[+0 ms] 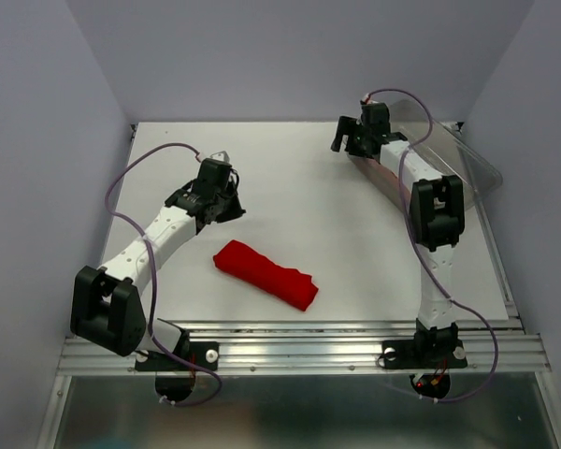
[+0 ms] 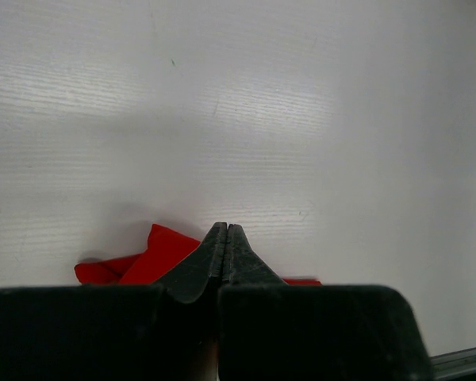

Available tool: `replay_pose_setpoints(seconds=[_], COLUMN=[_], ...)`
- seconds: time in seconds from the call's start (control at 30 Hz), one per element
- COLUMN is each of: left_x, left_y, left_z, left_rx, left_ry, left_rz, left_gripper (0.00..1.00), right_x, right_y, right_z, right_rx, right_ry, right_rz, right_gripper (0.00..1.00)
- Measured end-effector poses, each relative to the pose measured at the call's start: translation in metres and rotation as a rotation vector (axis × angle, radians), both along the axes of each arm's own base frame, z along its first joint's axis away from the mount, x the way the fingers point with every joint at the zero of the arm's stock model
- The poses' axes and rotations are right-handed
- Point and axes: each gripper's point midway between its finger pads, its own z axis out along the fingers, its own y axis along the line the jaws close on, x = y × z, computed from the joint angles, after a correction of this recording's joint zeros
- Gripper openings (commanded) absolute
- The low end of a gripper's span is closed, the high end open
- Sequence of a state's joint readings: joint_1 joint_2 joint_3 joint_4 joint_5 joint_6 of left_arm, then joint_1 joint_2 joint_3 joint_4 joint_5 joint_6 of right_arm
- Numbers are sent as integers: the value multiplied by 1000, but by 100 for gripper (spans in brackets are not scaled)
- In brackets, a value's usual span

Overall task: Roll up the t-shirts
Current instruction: Roll the T-shirt to the center of the board.

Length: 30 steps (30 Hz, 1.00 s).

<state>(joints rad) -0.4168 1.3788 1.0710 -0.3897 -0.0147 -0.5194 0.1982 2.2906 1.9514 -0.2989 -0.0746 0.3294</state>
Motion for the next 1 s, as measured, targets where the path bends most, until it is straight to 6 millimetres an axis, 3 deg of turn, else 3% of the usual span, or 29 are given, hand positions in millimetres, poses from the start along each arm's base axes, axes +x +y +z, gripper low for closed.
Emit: replay_pose_setpoints(seconds=[0.2, 0.33, 0.47, 0.6, 0.73, 0.87, 0.93, 1.0], left_x=[0, -2, -5, -8, -10, -8, -8, -7], left_y=[0, 1, 7, 18, 33, 47, 52, 58], left_z=[-1, -6, -13, -21, -22, -16, -14, -9], left_rx=[4, 10, 22, 30, 32, 23, 21, 16], left_ry=[1, 10, 26, 42, 49, 33, 27, 12], left_rz=[-4, -3, 9, 33, 70, 111, 126, 143], left_gripper=[2, 3, 3, 4, 4, 4, 4, 4], right_x=[-39, -94, -143, -173, -176, -187, -205, -224], right_y=[44, 83, 105, 108, 97, 79, 69, 64], right_z=[-2, -3, -2, 8, 45, 110, 141, 152], right_rx=[7, 1, 12, 10, 8, 50, 105, 157], right_ry=[35, 82, 121, 120, 44, -89, -144, -167], right_rz=[160, 278, 361, 379, 321, 232, 190, 168], right_gripper=[91, 91, 91, 93, 96, 96, 96, 96])
